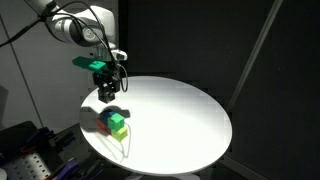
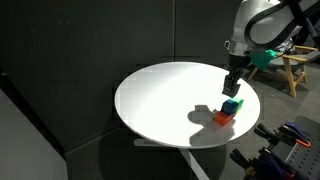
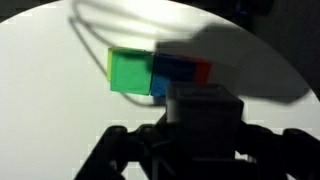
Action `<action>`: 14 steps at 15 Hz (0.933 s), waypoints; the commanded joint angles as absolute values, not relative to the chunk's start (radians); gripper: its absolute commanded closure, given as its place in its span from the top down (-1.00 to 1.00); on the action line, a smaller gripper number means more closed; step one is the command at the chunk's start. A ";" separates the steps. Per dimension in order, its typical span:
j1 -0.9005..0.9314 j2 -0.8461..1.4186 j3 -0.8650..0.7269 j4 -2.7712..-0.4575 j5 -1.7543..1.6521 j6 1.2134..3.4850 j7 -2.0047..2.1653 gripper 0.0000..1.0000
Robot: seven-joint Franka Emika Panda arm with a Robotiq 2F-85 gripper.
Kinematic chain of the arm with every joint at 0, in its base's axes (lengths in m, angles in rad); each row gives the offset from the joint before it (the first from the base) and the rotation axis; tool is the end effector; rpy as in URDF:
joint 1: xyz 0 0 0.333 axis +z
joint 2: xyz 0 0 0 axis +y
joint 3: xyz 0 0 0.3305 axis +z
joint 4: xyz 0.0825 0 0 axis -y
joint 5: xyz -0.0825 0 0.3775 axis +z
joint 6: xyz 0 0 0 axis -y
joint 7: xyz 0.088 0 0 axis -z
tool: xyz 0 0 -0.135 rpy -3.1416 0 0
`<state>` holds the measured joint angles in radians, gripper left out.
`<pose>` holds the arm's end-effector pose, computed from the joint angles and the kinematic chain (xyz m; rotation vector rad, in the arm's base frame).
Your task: Put the grey building block on the table
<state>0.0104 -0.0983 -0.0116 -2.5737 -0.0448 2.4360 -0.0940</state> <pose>0.4304 -0.0014 0.2859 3.1093 0.1986 -0.0633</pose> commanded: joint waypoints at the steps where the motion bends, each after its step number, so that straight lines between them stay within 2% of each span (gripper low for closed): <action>1: 0.027 -0.080 0.002 -2.510 -0.007 2.364 -0.129 -0.52; 14: 0.046 0.089 0.040 -2.368 -0.029 2.359 -0.113 -0.52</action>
<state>0.0487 0.0432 0.0371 -2.4188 -0.0246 2.3790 -0.1020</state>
